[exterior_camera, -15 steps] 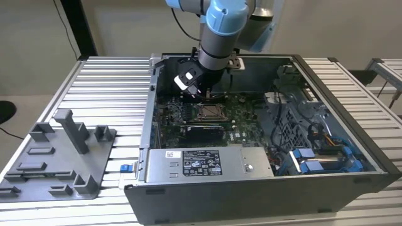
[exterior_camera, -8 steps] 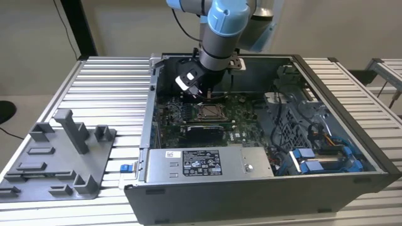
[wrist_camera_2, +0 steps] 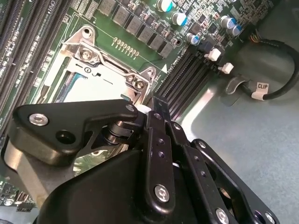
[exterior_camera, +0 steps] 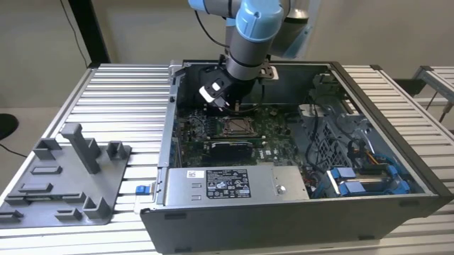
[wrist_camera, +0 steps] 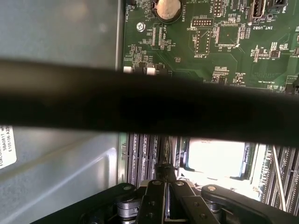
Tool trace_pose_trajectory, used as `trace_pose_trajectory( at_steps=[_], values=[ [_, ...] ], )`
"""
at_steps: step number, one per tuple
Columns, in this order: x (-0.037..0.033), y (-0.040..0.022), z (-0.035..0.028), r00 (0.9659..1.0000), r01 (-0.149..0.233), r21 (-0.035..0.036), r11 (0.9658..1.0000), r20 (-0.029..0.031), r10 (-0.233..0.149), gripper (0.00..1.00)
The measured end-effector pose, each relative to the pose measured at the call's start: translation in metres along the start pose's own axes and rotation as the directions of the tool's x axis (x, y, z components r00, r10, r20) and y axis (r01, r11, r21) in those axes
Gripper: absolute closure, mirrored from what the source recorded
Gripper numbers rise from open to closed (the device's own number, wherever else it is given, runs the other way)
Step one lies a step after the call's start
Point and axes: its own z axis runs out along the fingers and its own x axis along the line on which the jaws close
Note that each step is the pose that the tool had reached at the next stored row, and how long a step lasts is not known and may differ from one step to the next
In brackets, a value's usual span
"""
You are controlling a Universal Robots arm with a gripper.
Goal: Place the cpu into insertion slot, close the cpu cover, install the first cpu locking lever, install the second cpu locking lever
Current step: 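Install the first cpu locking lever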
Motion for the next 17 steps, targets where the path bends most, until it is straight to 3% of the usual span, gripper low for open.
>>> trace_pose_trajectory(
  at_steps=[17],
  values=[
    [-0.0013,0.0061,0.0028,1.0000,0.000,0.0000,1.0000,0.0000,0.000,1.00]
  ],
)
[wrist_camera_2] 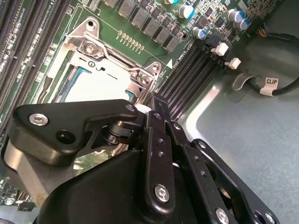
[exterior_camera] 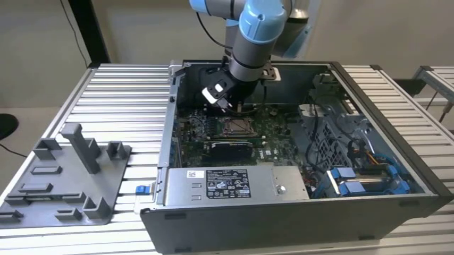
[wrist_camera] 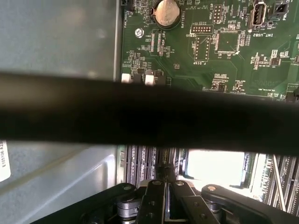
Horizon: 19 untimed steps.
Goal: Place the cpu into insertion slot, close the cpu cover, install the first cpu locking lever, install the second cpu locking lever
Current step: 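Install the first cpu locking lever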
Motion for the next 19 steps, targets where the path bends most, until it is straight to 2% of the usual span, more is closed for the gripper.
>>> trace_pose_trajectory(
  at_steps=[19],
  values=[
    [-0.0010,0.0052,0.0023,1.0000,0.000,0.0000,1.0000,0.0000,0.000,1.00]
  ],
)
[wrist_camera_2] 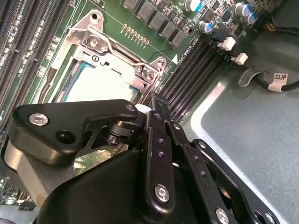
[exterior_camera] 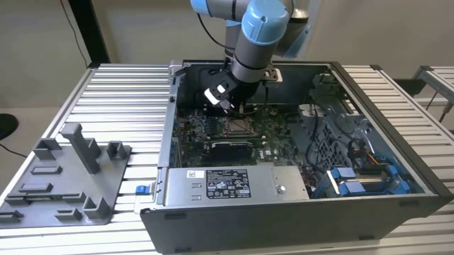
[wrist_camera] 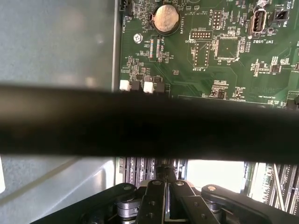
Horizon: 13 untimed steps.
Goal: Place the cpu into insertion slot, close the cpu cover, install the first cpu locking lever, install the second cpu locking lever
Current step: 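Install the first cpu locking lever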
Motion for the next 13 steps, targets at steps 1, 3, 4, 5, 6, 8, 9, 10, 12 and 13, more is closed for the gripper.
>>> trace_pose_trajectory(
  at_steps=[1,3,4,5,6,8,9,10,12,13],
  values=[
    [0.0000,0.0001,0.0001,1.0000,0.000,0.0000,1.0000,0.0000,0.000,1.00],
    [-0.0001,0.0004,0.0002,1.0000,0.000,0.0000,1.0000,0.0000,0.000,1.00],
    [-0.0002,0.0005,0.0003,1.0000,0.000,0.0000,1.0000,0.0000,0.000,1.00],
    [-0.0002,0.0007,0.0005,1.0000,0.000,0.0000,1.0000,0.0000,0.000,1.00],
    [-0.0003,0.0008,0.0009,1.0000,0.000,-0.0002,1.0000,-0.0003,0.000,1.00],
    [-0.0005,0.0009,0.0016,1.0000,0.000,-0.0001,1.0000,-0.0012,0.000,1.00],
    [-0.0006,0.0009,0.0018,1.0000,0.000,-0.0001,1.0000,-0.0036,0.000,1.00],
    [-0.0007,0.0010,0.0020,1.0000,0.001,-0.0002,1.0000,-0.0069,-0.001,1.00],
    [-0.0007,0.0011,0.0030,0.9999,0.002,-0.0010,1.0000,-0.0164,-0.002,1.00],
    [-0.0008,0.0012,0.0033,0.9998,0.002,-0.0010,1.0000,-0.0179,-0.002,1.00]
  ],
)
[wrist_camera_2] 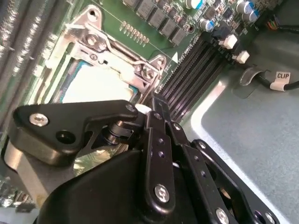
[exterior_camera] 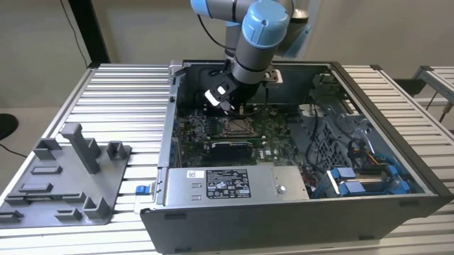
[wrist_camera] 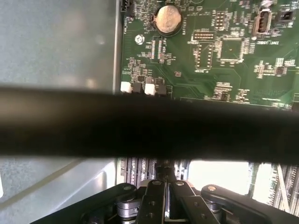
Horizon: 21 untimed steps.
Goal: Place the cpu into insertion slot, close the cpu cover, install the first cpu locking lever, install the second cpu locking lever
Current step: 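Install the first cpu locking lever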
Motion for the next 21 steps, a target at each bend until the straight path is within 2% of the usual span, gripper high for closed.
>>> trace_pose_trajectory(
  at_steps=[4,7,12,19,21],
  values=[
    [0.0003,0.0001,-0.0007,1.0000,0.000,-0.0003,1.0000,-0.0007,0.000,1.00],
    [0.0022,-0.0021,-0.0068,1.0000,-0.002,-0.0004,1.0000,-0.0005,0.002,1.00],
    [0.0049,-0.0134,-0.0127,1.0000,-0.004,-0.0012,1.0000,-0.0004,0.004,1.00],
    [0.0076,-0.0328,-0.0161,1.0000,-0.006,-0.0028,1.0000,-0.0011,0.006,1.00],
    [0.0073,-0.0346,-0.0162,1.0000,-0.006,-0.0031,1.0000,-0.0012,0.006,1.00]
  ],
)
